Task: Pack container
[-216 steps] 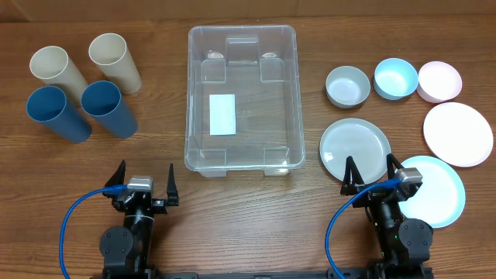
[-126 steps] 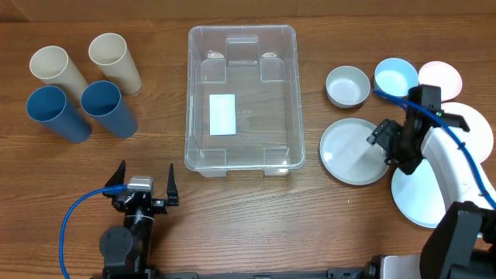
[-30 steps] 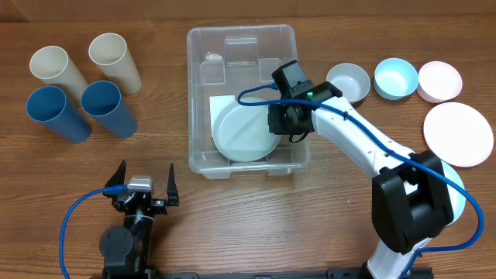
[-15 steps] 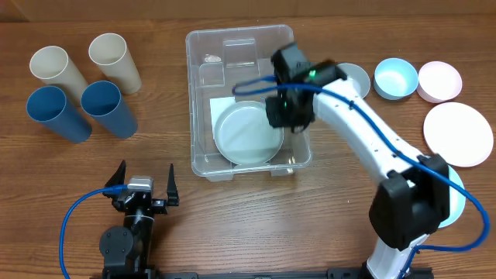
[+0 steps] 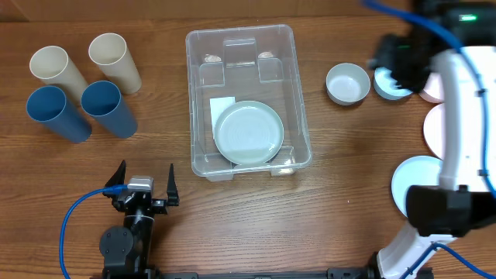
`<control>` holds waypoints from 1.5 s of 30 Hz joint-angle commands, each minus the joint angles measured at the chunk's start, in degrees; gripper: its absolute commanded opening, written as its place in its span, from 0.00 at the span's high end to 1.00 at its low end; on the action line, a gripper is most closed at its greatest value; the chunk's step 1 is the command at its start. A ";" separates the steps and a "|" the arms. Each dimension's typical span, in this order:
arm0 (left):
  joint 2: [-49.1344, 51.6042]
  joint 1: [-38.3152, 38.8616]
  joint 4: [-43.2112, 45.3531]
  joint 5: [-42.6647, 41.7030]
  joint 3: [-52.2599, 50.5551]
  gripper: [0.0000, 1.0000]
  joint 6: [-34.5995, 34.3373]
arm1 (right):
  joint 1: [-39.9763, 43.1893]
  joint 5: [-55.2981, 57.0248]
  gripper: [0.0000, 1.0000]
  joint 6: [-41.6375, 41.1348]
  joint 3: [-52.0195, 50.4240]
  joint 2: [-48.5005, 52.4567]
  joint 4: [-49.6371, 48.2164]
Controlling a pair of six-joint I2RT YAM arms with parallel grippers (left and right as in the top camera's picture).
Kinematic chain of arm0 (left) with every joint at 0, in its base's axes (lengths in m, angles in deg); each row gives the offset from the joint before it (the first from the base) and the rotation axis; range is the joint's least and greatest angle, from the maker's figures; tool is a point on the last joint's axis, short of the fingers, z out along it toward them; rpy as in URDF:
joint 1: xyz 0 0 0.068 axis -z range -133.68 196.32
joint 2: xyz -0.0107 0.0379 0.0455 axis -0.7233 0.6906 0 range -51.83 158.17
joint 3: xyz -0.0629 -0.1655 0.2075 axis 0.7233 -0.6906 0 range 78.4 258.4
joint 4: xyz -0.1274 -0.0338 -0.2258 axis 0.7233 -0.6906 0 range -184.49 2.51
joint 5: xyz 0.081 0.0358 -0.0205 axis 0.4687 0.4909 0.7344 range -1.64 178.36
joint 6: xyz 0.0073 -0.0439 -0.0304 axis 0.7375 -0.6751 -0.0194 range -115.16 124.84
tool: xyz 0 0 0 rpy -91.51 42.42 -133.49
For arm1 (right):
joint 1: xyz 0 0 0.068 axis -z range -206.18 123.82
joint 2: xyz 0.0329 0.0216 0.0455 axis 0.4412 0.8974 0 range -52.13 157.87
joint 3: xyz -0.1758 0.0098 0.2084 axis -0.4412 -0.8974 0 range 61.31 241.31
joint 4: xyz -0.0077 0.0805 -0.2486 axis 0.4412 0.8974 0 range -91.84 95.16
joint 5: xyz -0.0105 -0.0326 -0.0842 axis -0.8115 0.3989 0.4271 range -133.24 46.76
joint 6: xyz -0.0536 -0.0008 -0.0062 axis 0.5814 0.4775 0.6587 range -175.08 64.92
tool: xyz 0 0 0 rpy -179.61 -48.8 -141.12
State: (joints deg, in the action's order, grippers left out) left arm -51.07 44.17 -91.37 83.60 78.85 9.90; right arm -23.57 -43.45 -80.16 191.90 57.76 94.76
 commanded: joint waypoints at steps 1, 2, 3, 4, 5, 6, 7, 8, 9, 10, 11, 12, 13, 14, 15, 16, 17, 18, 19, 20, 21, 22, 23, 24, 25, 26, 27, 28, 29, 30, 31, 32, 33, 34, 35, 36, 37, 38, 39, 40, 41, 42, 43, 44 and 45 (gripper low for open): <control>-0.44 -0.50 -0.02 -0.83 -0.17 0.00 0.09 | 12.04 1.66 0.33 -5.27 -0.22 -0.44 -0.79; -0.44 -0.50 -0.02 -0.83 -0.17 0.00 0.09 | 15.85 1.46 0.33 -5.70 -1.64 -0.35 -1.77; -0.44 -0.50 -0.02 -0.83 -0.17 0.00 0.09 | 20.02 1.44 0.33 -6.49 -3.89 -0.20 -2.69; -0.44 -0.50 -0.02 -0.83 -0.17 0.00 0.09 | 22.84 1.49 0.33 -6.49 -6.01 -0.07 -3.61; -0.44 -0.50 -0.02 -0.83 -0.17 0.00 0.09 | 25.73 1.66 0.33 -6.47 -8.76 0.15 -4.74; -0.44 -0.50 -0.02 -0.83 -0.17 0.00 0.09 | 28.76 1.68 0.32 -6.47 -12.24 0.31 -6.29; -0.44 -0.50 0.00 -0.83 -0.17 0.00 0.09 | 30.77 1.66 0.33 -6.47 -14.82 0.35 -7.61; -0.44 -0.50 -0.02 -0.83 -0.17 0.00 0.09 | 33.07 1.64 0.32 -6.47 -18.14 0.35 -9.38; -0.44 -0.50 0.00 -0.83 -0.17 0.00 0.09 | 35.28 1.66 0.32 -6.40 -21.90 0.35 -11.50; -0.44 -0.50 0.00 -0.83 -0.17 0.00 0.09 | 37.22 1.64 0.32 -6.01 -25.83 0.35 -13.84; -0.44 -0.50 0.00 -0.83 -0.17 0.00 0.09 | 38.88 1.66 0.32 -6.01 -29.62 0.35 -16.13; -0.44 -0.50 -0.02 -0.83 -0.17 0.00 0.09 | 39.80 1.62 0.32 -6.03 -32.15 0.35 -17.77; -0.44 -0.50 0.00 -0.83 -0.17 0.00 0.09 | 40.76 1.44 0.32 -6.01 -35.43 0.37 -20.28; -0.44 -0.50 0.00 -0.83 -0.17 0.00 0.09 | 41.27 1.44 0.33 -6.01 -37.48 0.39 -22.03; -0.44 -0.50 -0.02 -0.83 -0.17 0.00 0.09 | 41.70 1.49 0.33 -5.92 -40.41 0.39 -24.79; -0.44 -0.50 0.00 -0.83 -0.17 0.00 0.09 | 41.83 1.49 0.33 -5.38 -42.64 0.39 -27.17; -0.44 -0.50 0.00 -0.83 -0.17 0.00 0.09 | 41.81 1.66 0.33 -5.14 -45.03 0.42 -29.92; -0.44 -0.50 0.00 -0.83 -0.17 0.00 0.09 | 41.81 1.66 0.33 -5.14 -46.80 0.42 -32.02; -0.44 -0.50 0.00 -0.83 -0.17 0.00 0.09 | 41.81 1.64 0.33 -5.14 -48.68 0.42 -34.47; -0.44 -0.50 0.00 -0.83 -0.17 0.00 0.09 | 41.81 1.62 0.33 -5.05 -50.10 0.42 -36.61; -0.44 -0.50 0.00 -0.83 -0.17 0.00 0.09 | 41.81 1.64 0.33 -4.37 -51.19 0.46 -38.82; -0.44 -0.50 0.00 -0.83 -0.17 0.00 0.09 | 41.81 1.62 0.33 -3.41 -51.63 0.46 -40.46; -0.44 -0.50 -0.02 -0.83 -0.17 0.00 0.09 | 41.81 1.64 0.33 -3.41 -51.63 0.50 -41.48; -0.44 -0.50 0.00 -0.83 -0.17 0.00 0.09 | 41.81 1.68 0.33 -3.39 -51.63 0.50 -42.07; -0.44 -0.50 0.00 -0.83 -0.17 0.00 0.09 | 41.81 1.73 0.33 -3.39 -51.63 0.50 -42.62; -0.44 -0.50 -0.02 -0.83 -0.17 0.00 0.09 | 41.81 2.34 0.33 -3.41 -51.78 0.61 -43.60; -0.44 -0.50 0.00 -0.83 -0.17 0.00 0.09 | 41.81 3.08 0.34 -3.41 -51.89 0.83 -44.22; -0.44 -0.50 0.00 -0.83 -0.17 0.00 0.09 | 41.81 3.41 0.34 -3.15 -51.89 1.31 -45.03; -0.44 -0.50 0.00 -0.83 -0.17 0.00 0.09 | 41.81 3.63 0.34 -2.99 -51.89 1.68 -45.40; -0.44 -0.50 0.00 -0.83 -0.17 0.00 0.09 | 41.81 3.87 0.35 -2.99 -51.89 2.25 -45.83; -0.44 -0.50 -0.02 -0.83 -0.17 0.00 0.09 | 41.81 4.02 0.37 -3.02 -51.89 2.93 -46.25; -0.44 -0.50 0.00 -0.83 -0.17 0.00 0.09 | 41.81 4.02 0.40 -3.02 -51.89 3.74 -46.69; -0.44 -0.50 -0.02 -0.83 -0.17 0.00 0.09 | 41.81 4.02 0.44 -3.02 -51.89 4.39 -46.95; -0.44 -0.50 0.00 -0.83 -0.17 0.00 0.09 | 41.81 4.02 0.48 -3.02 -51.89 5.03 -47.21; -0.44 -0.50 0.00 -0.83 -0.17 0.00 0.09 | 41.81 4.04 0.51 -3.02 -51.89 5.44 -47.36; -0.44 -0.50 0.00 -0.83 -0.17 0.00 0.09 | 41.81 4.04 0.54 -3.02 -51.89 5.88 -47.58; -0.44 -0.50 0.00 -0.83 -0.17 0.00 0.09 | 41.81 4.04 0.56 -3.02 -51.89 6.40 -47.95; -0.44 -0.50 0.00 -0.83 -0.17 0.00 0.09 | 41.81 4.04 0.57 -3.02 -51.89 6.62 -48.24; -0.44 -0.50 -0.02 -0.83 -0.17 0.00 0.09 | 41.81 4.02 0.60 -2.99 -51.89 6.93 -48.65; -0.44 -0.50 0.00 -0.83 -0.17 0.00 0.09 | 41.81 4.04 0.61 -2.99 -51.89 7.13 -49.03; -0.44 -0.50 0.00 -0.83 -0.17 0.00 0.09 | 41.81 4.04 0.62 -2.99 -51.89 7.28 -49.37; -0.44 -0.50 -0.02 -0.83 -0.17 0.00 0.09 | 41.81 4.04 0.67 -2.99 -51.89 7.54 -49.88; -0.44 -0.50 0.00 -0.83 -0.17 0.00 0.09 | 41.81 4.04 0.71 -2.99 -51.89 7.76 -50.05; -0.44 -0.50 0.00 -0.83 -0.17 0.00 0.09 | 41.81 4.07 0.76 -2.99 -51.89 8.04 -50.25; -0.44 -0.50 0.00 -0.83 -0.17 0.00 0.09 | 41.81 4.13 0.79 -2.99 -51.89 8.33 -50.29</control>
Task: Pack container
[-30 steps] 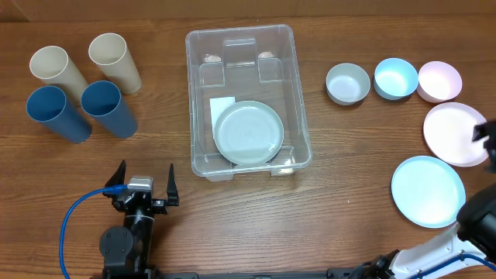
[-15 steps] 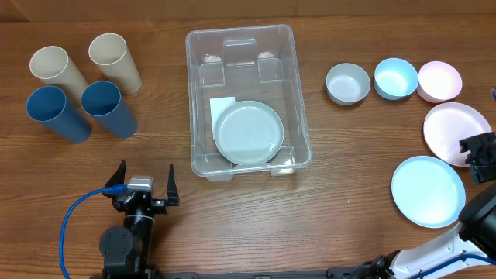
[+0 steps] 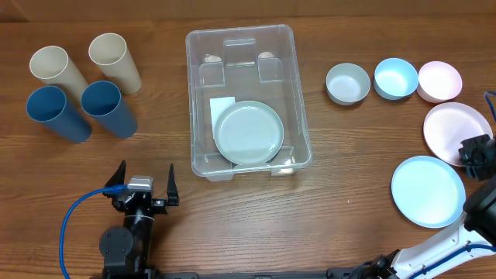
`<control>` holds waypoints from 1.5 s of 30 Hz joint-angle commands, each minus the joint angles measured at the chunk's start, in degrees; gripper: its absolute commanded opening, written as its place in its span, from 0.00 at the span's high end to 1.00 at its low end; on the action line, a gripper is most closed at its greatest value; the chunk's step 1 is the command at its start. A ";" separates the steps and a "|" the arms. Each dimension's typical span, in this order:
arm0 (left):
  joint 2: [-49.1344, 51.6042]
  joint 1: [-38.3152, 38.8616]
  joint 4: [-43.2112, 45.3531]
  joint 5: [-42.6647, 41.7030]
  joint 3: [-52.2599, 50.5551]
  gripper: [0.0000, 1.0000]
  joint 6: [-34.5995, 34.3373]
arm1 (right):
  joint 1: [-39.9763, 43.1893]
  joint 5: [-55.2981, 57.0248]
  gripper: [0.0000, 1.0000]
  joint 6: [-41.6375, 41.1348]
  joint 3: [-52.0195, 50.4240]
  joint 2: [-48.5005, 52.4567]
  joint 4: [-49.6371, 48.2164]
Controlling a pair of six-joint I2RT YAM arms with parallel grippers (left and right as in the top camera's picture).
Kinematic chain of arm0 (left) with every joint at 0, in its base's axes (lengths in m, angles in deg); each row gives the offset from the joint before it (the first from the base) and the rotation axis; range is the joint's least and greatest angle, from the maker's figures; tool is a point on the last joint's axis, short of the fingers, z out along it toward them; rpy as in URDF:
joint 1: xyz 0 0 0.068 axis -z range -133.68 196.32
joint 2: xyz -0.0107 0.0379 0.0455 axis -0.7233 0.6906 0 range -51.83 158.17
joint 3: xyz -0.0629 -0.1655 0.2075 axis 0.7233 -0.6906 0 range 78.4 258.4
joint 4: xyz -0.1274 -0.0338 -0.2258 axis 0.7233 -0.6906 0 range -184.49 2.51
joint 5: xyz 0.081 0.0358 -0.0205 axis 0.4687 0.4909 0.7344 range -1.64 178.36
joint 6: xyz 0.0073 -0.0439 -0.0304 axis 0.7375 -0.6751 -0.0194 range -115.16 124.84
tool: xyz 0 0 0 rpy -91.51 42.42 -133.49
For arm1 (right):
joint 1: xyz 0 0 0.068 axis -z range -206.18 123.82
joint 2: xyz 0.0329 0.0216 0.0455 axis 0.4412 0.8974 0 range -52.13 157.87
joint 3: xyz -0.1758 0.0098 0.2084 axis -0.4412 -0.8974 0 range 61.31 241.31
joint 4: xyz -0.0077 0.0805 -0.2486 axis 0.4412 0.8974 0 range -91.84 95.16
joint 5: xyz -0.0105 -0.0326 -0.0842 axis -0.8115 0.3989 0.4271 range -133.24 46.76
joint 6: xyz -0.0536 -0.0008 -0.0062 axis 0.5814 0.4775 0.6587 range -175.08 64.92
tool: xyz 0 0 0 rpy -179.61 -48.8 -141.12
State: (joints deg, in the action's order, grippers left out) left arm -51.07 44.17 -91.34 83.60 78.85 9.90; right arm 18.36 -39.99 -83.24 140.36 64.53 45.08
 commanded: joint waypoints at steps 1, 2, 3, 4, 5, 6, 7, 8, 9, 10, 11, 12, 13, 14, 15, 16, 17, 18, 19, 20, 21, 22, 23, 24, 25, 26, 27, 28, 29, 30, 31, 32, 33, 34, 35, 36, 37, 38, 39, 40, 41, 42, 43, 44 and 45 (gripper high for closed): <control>-0.44 -0.50 -0.04 -0.83 -0.17 0.00 0.09 | -0.11 0.76 0.85 0.09 -0.35 1.99 -0.59; -0.44 -0.50 -0.02 -0.83 -0.17 0.00 0.09 | -0.11 0.76 0.92 0.09 -0.35 2.40 -0.44; -0.44 -0.50 -0.02 -0.83 -0.17 0.00 0.09 | -0.11 0.74 0.96 0.07 -0.35 2.40 -0.35; -0.44 -0.50 -0.02 -0.83 -0.17 0.00 0.09 | -0.11 0.74 0.96 0.07 -0.33 2.40 -0.26; -0.44 -0.50 -0.02 -0.83 -0.17 0.00 0.09 | -0.11 0.72 0.96 0.07 -0.33 2.40 -0.04; -0.44 -0.50 -0.02 -0.83 -0.17 0.00 0.09 | -0.11 0.68 0.96 0.04 -0.33 2.40 0.28; -0.44 -0.50 -0.02 -0.83 -0.17 0.00 0.09 | -0.11 0.55 0.96 -0.09 -0.20 2.38 0.90; -0.44 -0.50 -0.02 -0.83 -0.17 0.00 0.09 | -0.09 0.55 0.96 -0.44 0.24 2.38 1.88; -0.44 -0.50 -0.04 -0.83 -0.17 0.00 0.09 | -0.09 0.55 0.96 -1.05 0.96 2.38 3.17; -0.44 -0.50 -0.04 -0.83 -0.17 0.00 0.09 | -0.09 0.55 0.96 -1.95 2.19 2.29 5.16; -0.44 -0.50 -0.02 -0.83 -0.17 0.00 0.09 | -0.11 0.26 0.96 -2.23 3.52 2.25 6.97; -0.44 -0.50 -0.04 -0.83 -0.17 0.00 0.09 | -0.11 -0.07 0.96 -2.34 5.11 2.23 8.98; -0.44 -0.50 -0.02 -0.83 -0.17 0.00 0.09 | -0.09 -0.39 0.96 -2.34 6.91 2.08 10.99; -0.44 -0.50 -0.02 -0.83 -0.17 0.00 0.09 | -0.11 -0.52 0.96 -2.58 8.98 1.84 13.35; -0.44 -0.50 -0.04 -0.83 -0.17 0.00 0.09 | -0.09 -0.44 0.96 -3.72 11.15 1.49 15.80; -0.44 -0.50 -0.02 -0.83 -0.17 0.00 0.09 | -0.09 -0.52 0.96 -4.46 12.83 1.25 17.44; -0.44 -0.50 -0.04 -0.83 -0.17 0.00 0.09 | -0.09 -0.61 0.96 -4.92 15.37 1.09 19.76; -0.44 -0.50 -0.02 -0.83 -0.17 0.00 0.09 | -0.09 -0.79 0.96 -4.92 17.03 1.09 21.24; -0.44 -0.50 -0.04 -0.83 -0.17 0.00 0.09 | -0.11 -0.76 0.96 -4.92 19.37 1.09 23.39; -0.44 -0.50 -0.02 -0.83 -0.17 0.00 0.09 | -0.09 -0.76 0.96 -4.92 21.92 1.09 25.79; -0.44 -0.50 -0.02 -0.83 -0.17 0.00 0.09 | -0.11 -0.76 0.96 -4.90 23.78 1.07 27.45; -0.44 -0.50 -0.04 -0.83 -0.17 0.00 0.09 | -0.11 -0.76 0.96 -4.90 25.88 0.98 29.40; -0.44 -0.50 -0.02 -0.83 -0.17 0.00 0.09 | -0.11 -0.83 0.96 -4.92 28.30 0.83 31.58; -0.44 -0.50 -0.02 -0.83 -0.17 0.00 0.09 | -0.11 -0.98 0.96 -4.92 29.53 0.70 32.63; -0.44 -0.50 -0.02 -0.83 -0.17 0.00 0.09 | -0.11 -1.22 0.96 -4.90 31.01 0.52 33.92; -0.44 -0.50 -0.04 -0.83 -0.17 0.00 0.09 | -0.11 -1.46 0.96 -4.90 32.28 0.24 35.08; -0.44 -0.50 -0.02 -0.83 -0.17 0.00 0.09 | -0.11 -1.90 0.96 -4.90 33.42 -0.17 36.20; -0.44 -0.50 -0.04 -0.83 -0.17 0.00 0.09 | -0.11 -2.93 0.96 -4.85 34.67 -0.90 37.31; -0.44 -0.50 -0.04 -0.83 -0.17 0.00 0.09 | -0.13 -4.07 0.96 -4.81 35.34 -1.57 37.83; -0.44 -0.50 -0.04 -0.83 -0.17 0.00 0.09 | -0.17 -6.51 0.96 -4.17 35.93 -2.73 38.05; -0.44 -0.50 -0.02 -0.83 -0.17 0.00 0.09 | -0.22 -8.98 0.96 -3.37 36.30 -4.00 37.99; -0.44 -0.50 -0.04 -0.83 -0.17 0.00 0.09 | -0.33 -10.62 0.96 -3.34 36.57 -5.42 37.92; -0.44 -0.50 -0.02 -0.83 -0.17 0.00 0.09 | -0.57 -12.33 0.96 -2.86 36.59 -7.02 37.73; -0.44 -0.50 -0.02 -0.83 -0.17 0.00 0.09 | -1.07 -14.34 0.96 -1.55 36.59 -8.87 37.42; -0.44 -0.50 -0.02 -0.83 -0.17 0.00 0.09 | -1.84 -16.17 0.96 -0.09 36.59 -10.34 37.42; -0.44 -0.50 -0.04 -0.83 -0.17 0.00 0.09 | -3.08 -18.10 0.96 1.68 36.59 -11.76 37.59; -0.44 -0.50 -0.02 -0.83 -0.17 0.00 0.09 | -4.57 -20.04 0.96 3.65 36.59 -12.85 37.83; -0.44 -0.50 -0.02 -0.83 -0.17 0.00 0.09 | -6.34 -21.73 0.96 5.38 36.59 -13.90 38.07; -0.44 -0.50 -0.02 -0.83 -0.17 0.00 0.09 | -8.96 -23.80 0.96 7.43 36.59 -15.08 38.27; -0.44 -0.50 -0.04 -0.83 -0.17 0.00 0.09 | -11.26 -24.48 0.96 8.13 36.59 -15.89 38.45; -0.44 -0.50 -0.04 -0.83 -0.17 0.00 0.09 | -14.99 -24.83 0.96 8.92 36.59 -16.98 38.53; -0.44 -0.50 -0.02 -0.83 -0.17 0.00 0.09 | -18.60 -24.79 0.96 9.62 36.59 -17.75 38.53; -0.44 -0.50 -0.02 -0.83 -0.17 0.00 0.09 | -23.63 -24.74 0.96 10.40 36.59 -18.40 38.38; -0.44 -0.50 -0.02 -0.83 -0.17 0.00 0.09 | -27.04 -24.52 0.96 10.64 36.59 -18.64 38.25; -0.44 -0.50 -0.04 -0.83 -0.17 0.00 0.09 | -30.73 -23.78 0.96 10.62 36.59 -18.64 38.10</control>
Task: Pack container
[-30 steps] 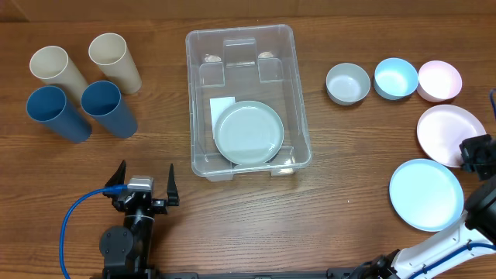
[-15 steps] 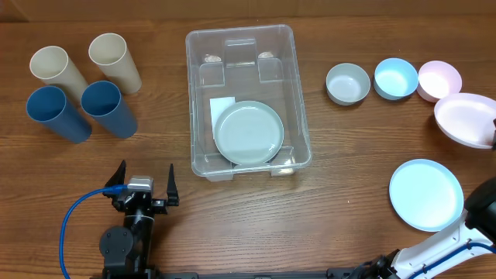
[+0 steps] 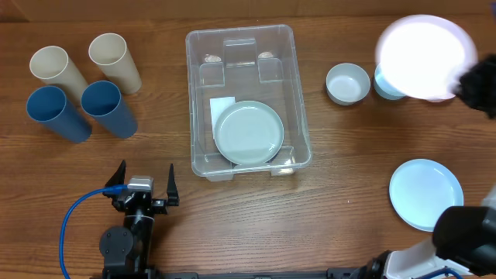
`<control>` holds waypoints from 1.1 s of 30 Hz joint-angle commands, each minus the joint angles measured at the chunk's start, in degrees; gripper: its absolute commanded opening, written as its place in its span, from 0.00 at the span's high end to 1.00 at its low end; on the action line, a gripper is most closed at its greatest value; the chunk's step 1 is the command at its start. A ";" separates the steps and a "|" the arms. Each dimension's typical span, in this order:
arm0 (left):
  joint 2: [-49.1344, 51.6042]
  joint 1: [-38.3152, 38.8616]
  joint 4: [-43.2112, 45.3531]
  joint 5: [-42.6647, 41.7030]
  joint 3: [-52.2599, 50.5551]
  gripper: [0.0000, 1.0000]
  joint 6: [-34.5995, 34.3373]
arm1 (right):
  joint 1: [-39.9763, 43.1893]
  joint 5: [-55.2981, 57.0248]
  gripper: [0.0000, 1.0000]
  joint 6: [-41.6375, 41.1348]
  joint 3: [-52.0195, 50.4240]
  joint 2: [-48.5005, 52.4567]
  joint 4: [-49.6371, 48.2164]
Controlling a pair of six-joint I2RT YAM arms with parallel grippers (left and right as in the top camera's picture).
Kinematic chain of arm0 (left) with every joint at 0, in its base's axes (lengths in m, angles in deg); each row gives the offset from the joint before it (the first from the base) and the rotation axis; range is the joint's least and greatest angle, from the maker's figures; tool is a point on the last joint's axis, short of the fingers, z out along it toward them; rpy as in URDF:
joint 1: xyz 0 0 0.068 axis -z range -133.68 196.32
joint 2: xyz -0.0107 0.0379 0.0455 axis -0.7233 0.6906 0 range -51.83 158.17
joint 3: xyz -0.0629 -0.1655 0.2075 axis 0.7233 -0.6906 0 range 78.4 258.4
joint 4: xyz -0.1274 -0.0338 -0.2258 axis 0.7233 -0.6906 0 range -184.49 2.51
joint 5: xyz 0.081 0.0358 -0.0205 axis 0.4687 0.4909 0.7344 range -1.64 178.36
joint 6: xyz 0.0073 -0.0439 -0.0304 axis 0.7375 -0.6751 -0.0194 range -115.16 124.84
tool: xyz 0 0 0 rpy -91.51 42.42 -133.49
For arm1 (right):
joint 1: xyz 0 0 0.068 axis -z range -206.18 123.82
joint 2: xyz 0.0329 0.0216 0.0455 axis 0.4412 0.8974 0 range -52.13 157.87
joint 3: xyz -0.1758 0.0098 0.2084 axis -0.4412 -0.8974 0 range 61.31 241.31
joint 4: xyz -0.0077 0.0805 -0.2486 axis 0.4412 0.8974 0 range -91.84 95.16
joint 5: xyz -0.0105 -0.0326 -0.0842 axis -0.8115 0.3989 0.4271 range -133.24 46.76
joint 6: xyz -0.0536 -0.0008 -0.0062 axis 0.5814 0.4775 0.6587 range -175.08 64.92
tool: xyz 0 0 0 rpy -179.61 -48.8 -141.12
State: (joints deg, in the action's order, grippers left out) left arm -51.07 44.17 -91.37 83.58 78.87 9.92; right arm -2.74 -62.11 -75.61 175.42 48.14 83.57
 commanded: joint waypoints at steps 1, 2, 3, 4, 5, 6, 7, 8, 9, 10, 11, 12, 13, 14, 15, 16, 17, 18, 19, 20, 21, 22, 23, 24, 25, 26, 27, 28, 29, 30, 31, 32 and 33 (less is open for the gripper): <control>-0.44 -0.50 -0.02 -0.81 -0.20 0.00 0.07 | -13.09 -0.61 0.96 2.97 1.53 -2.23 -0.52; -0.44 -0.50 0.00 -0.81 -0.20 0.00 0.07 | -18.62 1.42 0.96 2.84 1.42 -2.21 -1.05; -0.44 -0.50 0.00 -0.81 -0.20 0.00 0.07 | -24.59 4.02 0.96 2.60 1.42 -2.21 -1.55; -0.44 -0.50 0.00 -0.81 -0.20 0.00 0.07 | -28.70 6.10 0.96 2.49 1.42 -2.21 -1.97; -0.44 -0.50 -0.02 -0.81 -0.20 0.00 0.07 | -33.20 9.22 0.96 1.66 1.40 -2.03 -2.27; -0.44 -0.50 0.00 -0.81 -0.20 0.00 0.07 | -37.09 12.33 0.96 0.55 1.36 -1.70 -2.45; -0.44 -0.50 -0.02 -0.81 -0.20 0.00 0.07 | -40.83 13.86 0.96 0.37 1.36 -0.96 -2.62; -0.44 -0.50 -0.02 -0.81 -0.20 0.00 0.07 | -42.91 14.36 0.96 0.35 1.36 -0.20 -2.75; -0.44 -0.50 0.00 -0.81 -0.20 0.00 0.07 | -45.51 15.91 0.96 -0.48 1.36 1.09 -2.82; -0.44 -0.50 -0.02 -0.81 -0.20 0.00 0.07 | -46.93 17.07 0.96 -0.92 1.36 2.12 -2.84; -0.44 -0.50 0.00 -0.81 -0.20 0.00 0.07 | -48.24 17.77 0.96 -0.94 1.36 3.69 -2.99; -0.44 -0.50 0.00 -0.81 -0.20 0.00 0.07 | -49.00 17.75 0.96 -0.96 1.36 5.38 -3.17; -0.44 -0.50 -0.02 -0.81 -0.20 0.00 0.07 | -49.29 17.77 0.96 -0.96 1.36 6.36 -3.23; -0.44 -0.50 0.00 -0.81 -0.20 0.00 0.07 | -49.40 17.77 0.96 -0.98 1.36 7.45 -3.23; -0.44 -0.50 0.00 -0.81 -0.20 0.00 0.07 | -49.37 17.77 0.96 -1.07 1.36 8.92 -3.21; -0.44 -0.50 0.00 -0.81 -0.20 0.00 0.07 | -49.37 17.77 0.96 -1.07 1.36 10.01 -3.19; -0.44 -0.50 -0.02 -0.81 -0.20 0.00 0.07 | -49.37 17.88 0.96 -1.03 1.33 11.72 -3.06; -0.44 -0.50 -0.02 -0.81 -0.20 0.00 0.07 | -49.37 18.05 0.96 -0.85 1.25 13.31 -3.04; -0.44 -0.50 0.00 -0.81 -0.20 0.00 0.07 | -49.37 17.99 0.96 -0.87 0.87 15.19 -3.30; -0.44 -0.50 0.00 -0.81 -0.20 0.00 0.07 | -49.37 17.99 0.96 -0.87 0.26 16.15 -3.78; -0.44 -0.50 -0.02 -0.81 -0.20 0.00 0.07 | -49.37 17.97 0.96 -0.87 -0.68 17.16 -4.44; -0.44 -0.50 -0.02 -0.81 -0.20 0.00 0.07 | -49.37 17.94 0.96 -0.90 -2.05 18.05 -5.31; -0.44 -0.50 0.00 -0.81 -0.20 0.00 0.07 | -49.37 17.92 0.96 -0.90 -3.41 18.49 -6.05; -0.44 -0.50 -0.02 -0.81 -0.20 0.00 0.07 | -49.37 17.92 0.96 -0.90 -5.07 18.84 -7.08; -0.44 -0.50 0.00 -0.81 -0.20 0.00 0.07 | -49.37 17.90 0.96 -0.90 -6.97 18.84 -8.33; -0.44 -0.50 0.00 -0.81 -0.20 0.00 0.07 | -49.37 17.73 0.96 -0.90 -9.01 18.84 -9.55; -0.44 -0.50 0.00 -0.81 -0.20 0.00 0.07 | -49.37 17.73 0.96 -0.90 -10.38 18.84 -10.36; -0.44 -0.50 0.00 -0.81 -0.20 0.00 0.07 | -49.37 17.62 0.96 -0.90 -11.91 18.84 -11.28; -0.44 -0.50 0.00 -0.81 -0.20 0.00 0.07 | -49.37 17.20 0.96 -0.87 -13.18 18.84 -12.04; -0.44 -0.50 -0.02 -0.81 -0.20 0.00 0.07 | -49.37 16.22 0.96 -0.39 -14.71 18.84 -13.29; -0.44 -0.50 0.00 -0.81 -0.20 0.00 0.07 | -49.37 15.76 0.93 -0.04 -15.47 18.84 -13.94; -0.44 -0.50 0.00 -0.81 -0.20 0.00 0.07 | -49.37 15.78 0.86 0.26 -15.61 18.84 -14.03; -0.44 -0.50 0.00 -0.81 -0.20 0.00 0.07 | -49.37 15.34 0.82 1.44 -15.58 18.84 -14.16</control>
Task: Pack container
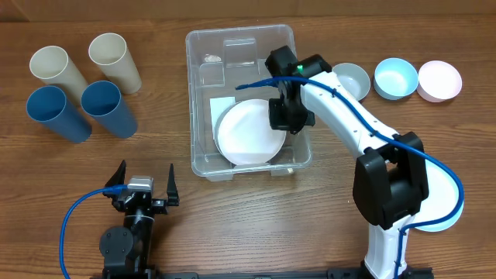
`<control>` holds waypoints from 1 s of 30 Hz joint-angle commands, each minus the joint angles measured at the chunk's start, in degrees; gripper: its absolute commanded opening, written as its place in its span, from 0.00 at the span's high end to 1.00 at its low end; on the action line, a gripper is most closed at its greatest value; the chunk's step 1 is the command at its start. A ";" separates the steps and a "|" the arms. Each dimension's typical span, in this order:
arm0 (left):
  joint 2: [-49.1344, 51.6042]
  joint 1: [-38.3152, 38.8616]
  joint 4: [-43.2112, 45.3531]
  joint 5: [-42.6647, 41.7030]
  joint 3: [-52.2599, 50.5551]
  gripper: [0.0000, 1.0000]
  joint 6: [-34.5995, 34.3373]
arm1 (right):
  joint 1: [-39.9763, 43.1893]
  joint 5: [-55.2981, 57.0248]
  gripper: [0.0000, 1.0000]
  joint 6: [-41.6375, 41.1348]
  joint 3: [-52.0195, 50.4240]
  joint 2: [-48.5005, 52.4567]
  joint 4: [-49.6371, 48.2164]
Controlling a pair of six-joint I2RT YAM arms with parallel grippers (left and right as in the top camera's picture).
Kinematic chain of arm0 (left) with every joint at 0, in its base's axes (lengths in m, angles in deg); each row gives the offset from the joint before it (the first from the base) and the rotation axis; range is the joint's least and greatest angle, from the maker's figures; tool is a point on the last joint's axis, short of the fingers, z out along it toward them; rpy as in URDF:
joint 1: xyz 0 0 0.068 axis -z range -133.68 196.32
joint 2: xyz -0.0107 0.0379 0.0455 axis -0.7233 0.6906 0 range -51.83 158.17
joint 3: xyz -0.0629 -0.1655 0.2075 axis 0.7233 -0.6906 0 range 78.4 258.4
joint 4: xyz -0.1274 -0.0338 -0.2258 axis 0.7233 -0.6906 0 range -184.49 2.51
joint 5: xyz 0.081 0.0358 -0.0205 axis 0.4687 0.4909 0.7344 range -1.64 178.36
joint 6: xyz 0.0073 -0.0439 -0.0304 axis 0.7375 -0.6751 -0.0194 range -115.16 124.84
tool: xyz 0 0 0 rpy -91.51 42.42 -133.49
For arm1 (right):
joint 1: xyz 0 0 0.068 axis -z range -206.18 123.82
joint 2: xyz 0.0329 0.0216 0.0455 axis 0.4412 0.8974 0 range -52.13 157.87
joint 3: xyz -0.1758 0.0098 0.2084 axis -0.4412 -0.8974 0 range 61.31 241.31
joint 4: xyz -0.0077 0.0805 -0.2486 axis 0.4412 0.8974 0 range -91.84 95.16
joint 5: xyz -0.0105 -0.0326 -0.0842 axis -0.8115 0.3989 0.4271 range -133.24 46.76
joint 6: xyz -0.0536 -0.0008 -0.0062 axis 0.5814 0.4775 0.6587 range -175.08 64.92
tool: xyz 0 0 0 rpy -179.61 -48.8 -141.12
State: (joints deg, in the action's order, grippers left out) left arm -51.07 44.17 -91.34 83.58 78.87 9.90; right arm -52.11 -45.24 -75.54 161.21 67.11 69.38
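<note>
The clear plastic container point(194, 101) stands mid-table. A pale pink plate point(246, 133) lies in its near half and hides the green plate beneath it. My right gripper point(284, 116) reaches into the container at the plate's right rim and looks shut on it. My left gripper point(145, 180) rests near the front left, open and holding nothing. A white bowl point(355, 77), partly behind the right arm, a blue bowl point(395, 77) and a pink bowl point(439, 80) sit in a row at the back right. A blue plate point(443, 203) shows behind the right arm's base.
Two cream cups point(56, 68) point(114, 60) and two blue cups point(56, 112) point(108, 107) lie at the back left. A white label or card point(222, 105) shows in the container behind the plate. The right arm stretches across the table from the front right.
The pink plate was held high above the bowls at the back right. Now it lies in the container over the green plate, with my right gripper at its rim. The left arm has not moved.
My right arm first hovered over the bowls, with only the green plate in the container. Then the gripper was at the right edge beside the pink plate on the table. Later it held that plate up in the air, and now the plate covers the green one.
</note>
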 commanded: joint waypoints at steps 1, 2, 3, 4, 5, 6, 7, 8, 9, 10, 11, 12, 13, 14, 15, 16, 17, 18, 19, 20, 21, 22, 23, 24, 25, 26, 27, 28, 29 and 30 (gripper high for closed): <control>-0.44 -0.50 -0.02 -0.81 -0.20 0.00 0.09 | 0.00 -1.55 0.72 2.16 -1.38 -0.13 -0.02; -0.44 -0.50 -0.02 -0.81 -0.20 0.00 0.09 | 0.00 -1.77 0.67 3.10 -1.38 -0.13 -0.02; -0.44 -0.50 -0.02 -0.81 -0.20 0.00 0.09 | 0.00 -1.79 0.64 4.15 -1.38 -0.13 -0.02; -0.44 -0.50 -0.04 -0.81 -0.20 0.00 0.09 | 0.00 -1.79 0.62 5.20 -1.38 -0.15 -0.04; -0.44 -0.50 -0.02 -0.81 -0.20 0.00 0.09 | -0.02 -1.92 0.60 6.36 -1.25 -0.15 -0.02; -0.44 -0.50 -0.02 -0.81 -0.20 0.00 0.09 | 0.00 -1.92 0.59 7.50 -1.14 -0.17 0.09; -0.44 -0.50 -0.02 -0.81 -0.20 0.00 0.09 | -0.02 -1.95 0.59 7.54 -1.01 -0.20 0.17; -0.44 -0.50 -0.02 -0.81 -0.20 0.00 0.09 | -0.07 -2.05 0.59 7.93 -0.57 -0.20 0.52; -0.44 -0.50 -0.04 -0.81 -0.20 0.00 0.09 | -0.13 -2.19 0.59 8.15 0.22 -0.20 1.20; -0.44 -0.50 -0.04 -0.81 -0.20 0.00 0.09 | -0.22 -2.19 0.59 8.15 1.38 -0.24 2.23; -0.44 -0.50 -0.02 -0.81 -0.20 0.00 0.09 | -0.28 -2.19 0.60 8.15 3.61 -0.31 3.87; -0.44 -0.50 -0.02 -0.81 -0.20 0.00 0.09 | -0.44 -2.19 0.61 8.13 6.51 -0.42 5.86; -0.44 -0.50 -0.02 -0.81 -0.20 0.00 0.09 | -0.61 -2.16 0.60 8.13 9.31 -0.55 7.63; -0.44 -0.50 -0.04 -0.81 -0.20 0.00 0.09 | -0.83 -2.16 0.60 8.11 14.21 -0.81 10.49; -0.44 -0.50 -0.04 -0.81 -0.20 0.00 0.09 | -0.87 -2.19 0.60 8.04 18.36 -0.98 12.74; -0.44 -0.50 -0.04 -0.81 -0.20 0.00 0.09 | -0.85 -2.14 0.60 7.39 24.15 -1.18 15.82; -0.44 -0.50 -0.04 -0.81 -0.20 0.00 0.09 | -0.85 -2.14 0.60 6.99 29.53 -1.29 18.73; -0.44 -0.50 -0.02 -0.81 -0.20 0.00 0.09 | -0.59 -2.01 0.60 6.91 34.10 -1.31 21.64; -0.44 -0.50 -0.02 -0.81 -0.20 0.00 0.09 | -0.13 -1.07 0.57 5.84 37.11 -1.31 23.78; -0.44 -0.50 -0.02 -0.81 -0.20 0.00 0.09 | 0.48 0.85 0.55 4.50 39.43 -1.31 25.77; -0.44 -0.50 -0.02 -0.81 -0.20 0.00 0.09 | 1.36 2.08 0.52 4.15 40.41 -1.53 25.86; -0.44 -0.50 -0.02 -0.81 -0.20 0.00 0.09 | 2.73 1.95 0.51 3.02 40.33 -2.23 25.86; -0.44 -0.50 -0.02 -0.81 -0.20 0.00 0.09 | 4.22 1.90 0.53 2.43 40.28 -2.34 25.86; -0.44 -0.50 -0.02 -0.81 -0.20 0.00 0.09 | 5.97 1.95 0.55 1.62 39.10 -2.34 25.86; -0.44 -0.50 -0.04 -0.81 -0.20 0.00 0.09 | 7.43 2.01 0.57 1.33 37.03 -2.34 25.83; -0.44 -0.50 -0.02 -0.81 -0.20 0.00 0.09 | 8.90 2.91 0.57 1.29 33.97 -2.32 25.83; -0.44 -0.50 -0.02 -0.81 -0.20 0.00 0.09 | 11.10 4.02 0.61 1.11 27.28 -2.32 25.22; -0.44 -0.50 -0.04 -0.81 -0.20 0.00 0.09 | 12.11 4.11 0.63 1.11 23.45 -2.32 24.33; -0.44 -0.50 -0.02 -0.81 -0.20 0.00 0.09 | 12.63 4.11 0.63 1.14 21.09 -2.32 23.56; -0.44 -0.50 -0.02 -0.81 -0.20 0.00 0.09 | 13.03 4.13 0.64 1.14 18.82 -2.32 22.67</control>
State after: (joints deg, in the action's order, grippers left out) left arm -51.07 44.17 -91.34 83.60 78.87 9.92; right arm -41.03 -42.84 -73.51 187.29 64.53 93.53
